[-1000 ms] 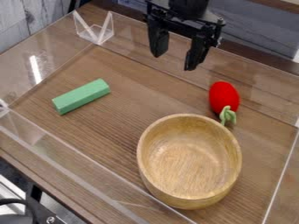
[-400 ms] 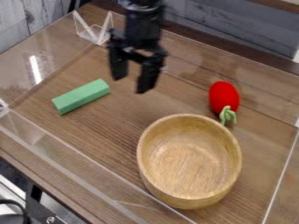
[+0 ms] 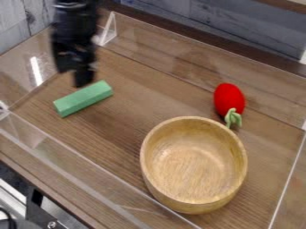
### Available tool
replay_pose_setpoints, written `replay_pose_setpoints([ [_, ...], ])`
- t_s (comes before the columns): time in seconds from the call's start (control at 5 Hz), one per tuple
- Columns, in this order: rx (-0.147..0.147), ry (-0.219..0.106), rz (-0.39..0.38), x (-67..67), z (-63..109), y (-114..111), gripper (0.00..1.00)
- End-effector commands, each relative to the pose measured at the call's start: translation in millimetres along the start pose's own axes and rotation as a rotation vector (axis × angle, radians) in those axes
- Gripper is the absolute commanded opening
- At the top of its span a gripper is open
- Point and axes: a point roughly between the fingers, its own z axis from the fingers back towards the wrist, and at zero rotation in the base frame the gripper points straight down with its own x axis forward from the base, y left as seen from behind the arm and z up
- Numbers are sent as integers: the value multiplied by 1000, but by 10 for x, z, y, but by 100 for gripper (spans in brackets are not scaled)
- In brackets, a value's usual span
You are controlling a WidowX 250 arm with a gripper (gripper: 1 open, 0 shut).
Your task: Put the green block in the brown bowl
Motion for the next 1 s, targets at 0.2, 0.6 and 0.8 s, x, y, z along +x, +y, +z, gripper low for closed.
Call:
replay_pose_setpoints([
  [0.2,-14,-84,84,257,-202,-94,100],
  [0.6,-37,-69,114,434,-486,-48,100],
  [0.8,-55,-59,153,456,-494,41,100],
])
